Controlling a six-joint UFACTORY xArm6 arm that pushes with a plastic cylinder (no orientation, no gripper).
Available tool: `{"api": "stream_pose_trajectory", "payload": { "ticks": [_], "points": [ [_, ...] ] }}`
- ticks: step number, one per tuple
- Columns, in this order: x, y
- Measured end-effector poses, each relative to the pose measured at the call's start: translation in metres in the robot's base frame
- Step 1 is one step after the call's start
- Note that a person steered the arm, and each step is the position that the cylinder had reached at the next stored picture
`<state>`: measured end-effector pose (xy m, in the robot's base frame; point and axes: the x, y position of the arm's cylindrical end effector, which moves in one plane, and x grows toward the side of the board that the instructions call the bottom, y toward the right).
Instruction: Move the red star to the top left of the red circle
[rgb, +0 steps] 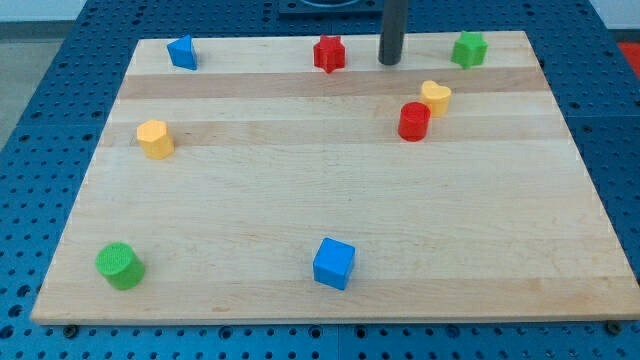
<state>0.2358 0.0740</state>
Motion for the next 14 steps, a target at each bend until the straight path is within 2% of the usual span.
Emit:
{"api": "stream_pose_trajectory", "payload": {
  "ticks": [2,4,8,10,11,12,14],
  "points": [
    [-0.044,-0.030],
    [-0.041,-0.080],
    [0.053,-0.081],
    [0.038,-0.134],
    [0.060,-0.143],
    [0.071,-0.137],
    [0.088,-0.078]
  ]
}}
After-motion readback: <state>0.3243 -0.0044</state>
